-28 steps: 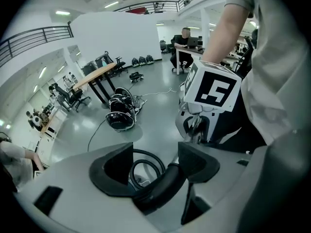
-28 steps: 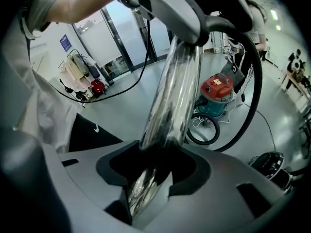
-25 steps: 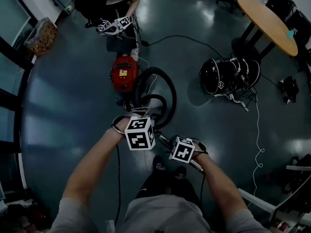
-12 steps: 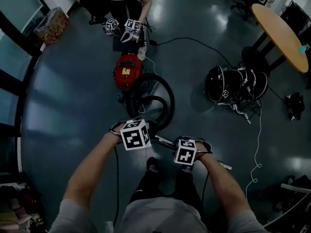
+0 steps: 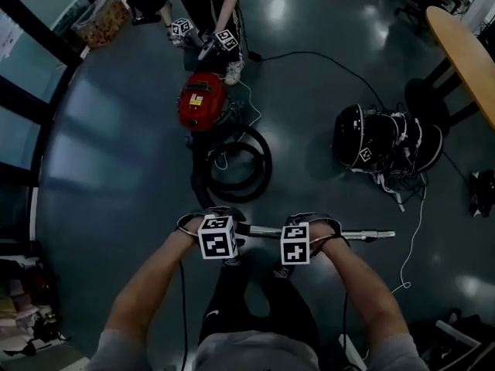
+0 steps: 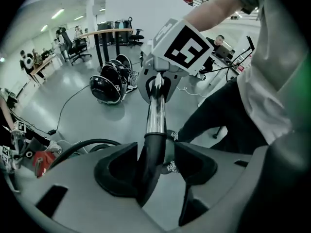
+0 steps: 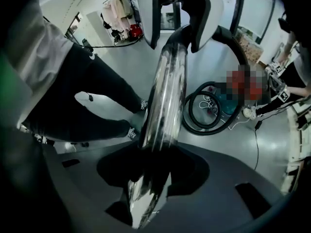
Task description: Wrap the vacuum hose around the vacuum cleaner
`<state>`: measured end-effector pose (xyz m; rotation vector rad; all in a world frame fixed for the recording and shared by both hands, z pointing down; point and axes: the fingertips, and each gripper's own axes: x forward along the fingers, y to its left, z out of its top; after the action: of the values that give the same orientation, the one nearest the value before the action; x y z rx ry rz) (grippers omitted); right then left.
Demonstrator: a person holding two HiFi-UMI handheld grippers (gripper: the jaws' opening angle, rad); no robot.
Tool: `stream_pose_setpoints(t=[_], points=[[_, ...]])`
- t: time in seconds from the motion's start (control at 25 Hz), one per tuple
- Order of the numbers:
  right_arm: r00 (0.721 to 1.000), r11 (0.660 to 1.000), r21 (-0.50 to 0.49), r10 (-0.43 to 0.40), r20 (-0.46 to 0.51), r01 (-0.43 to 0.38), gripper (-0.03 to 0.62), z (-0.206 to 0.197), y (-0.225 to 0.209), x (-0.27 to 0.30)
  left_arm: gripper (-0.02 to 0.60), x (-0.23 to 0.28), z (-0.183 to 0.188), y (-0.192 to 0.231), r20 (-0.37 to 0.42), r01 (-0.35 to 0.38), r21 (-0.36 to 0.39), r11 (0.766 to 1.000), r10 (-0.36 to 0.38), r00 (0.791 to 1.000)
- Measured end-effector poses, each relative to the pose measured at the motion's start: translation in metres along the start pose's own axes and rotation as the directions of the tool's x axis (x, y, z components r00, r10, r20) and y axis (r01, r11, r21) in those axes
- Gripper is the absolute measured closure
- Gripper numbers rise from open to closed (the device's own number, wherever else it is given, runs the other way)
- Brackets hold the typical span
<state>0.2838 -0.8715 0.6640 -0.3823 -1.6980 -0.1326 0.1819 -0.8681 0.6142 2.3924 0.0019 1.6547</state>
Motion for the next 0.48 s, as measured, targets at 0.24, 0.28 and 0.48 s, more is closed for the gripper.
stream_pose_setpoints(t=[0.24,0.28,0.48], points=[[0.996,0.993,-0.117,0.013,-0.083,-0.022,0.427,-0.021,-0.026,0.037,0.334,0.067,-0.018,0.016,0.021,0.015,-0.101,0.995,-0.013,1.0],[0.995,0.99,-0.137,0.01,-0.096,-0.024,0.427,-0.021,-0.033,0.044,0.334,0.079,-0.025,0.019,0.026,0.023,-0.109,0.994,-0.02,0.999],[0.992,0.977,-0.214,-0.021,-0.121,-0.006,0.434,-0.021,-0.076,0.101,0.334,0.15,-0.06,0.046,0.068,0.032,-0.133,0.991,-0.023,0.997]])
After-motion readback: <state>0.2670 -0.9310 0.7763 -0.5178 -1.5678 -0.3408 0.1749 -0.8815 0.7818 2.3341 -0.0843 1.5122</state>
